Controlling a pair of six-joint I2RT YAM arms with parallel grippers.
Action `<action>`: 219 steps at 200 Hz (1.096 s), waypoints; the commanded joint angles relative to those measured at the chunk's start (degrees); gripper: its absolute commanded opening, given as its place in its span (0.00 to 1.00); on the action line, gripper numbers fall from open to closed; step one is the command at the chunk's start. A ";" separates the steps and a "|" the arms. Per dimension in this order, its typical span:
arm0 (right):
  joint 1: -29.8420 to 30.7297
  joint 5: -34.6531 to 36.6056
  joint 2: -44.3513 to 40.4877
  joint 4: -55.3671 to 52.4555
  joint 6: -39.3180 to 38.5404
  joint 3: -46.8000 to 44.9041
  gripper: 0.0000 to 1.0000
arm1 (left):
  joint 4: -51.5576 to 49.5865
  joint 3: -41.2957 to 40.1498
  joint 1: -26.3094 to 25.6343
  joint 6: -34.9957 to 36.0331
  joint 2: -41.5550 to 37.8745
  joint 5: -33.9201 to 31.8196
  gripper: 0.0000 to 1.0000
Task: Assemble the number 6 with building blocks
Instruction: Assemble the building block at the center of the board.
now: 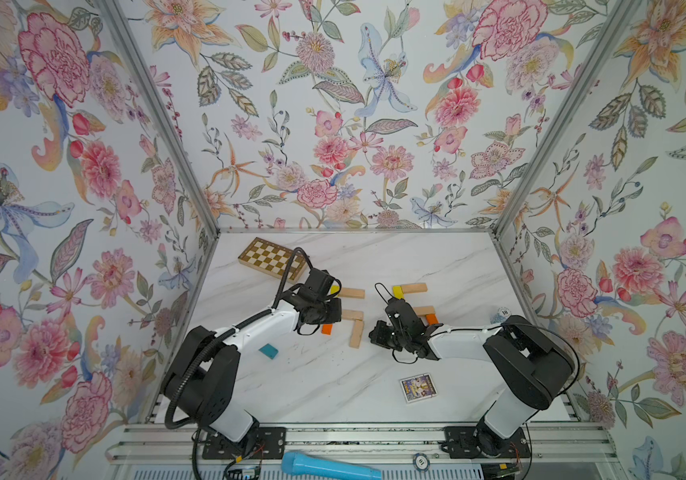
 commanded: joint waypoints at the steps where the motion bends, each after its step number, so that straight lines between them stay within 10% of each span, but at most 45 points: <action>1: 0.21 0.98 0.78 -0.97 0.19 1.06 0.00 | -4.05 0.04 4.09 2.20 -3.52 -1.14 0.13; 63: 1.42 0.93 3.84 -1.48 0.26 4.19 0.00 | -5.05 -1.36 9.06 4.63 -3.80 0.85 0.27; 219: 0.74 0.92 6.34 -4.77 -1.44 7.94 0.00 | -2.26 -3.65 10.14 5.52 -0.04 2.84 0.28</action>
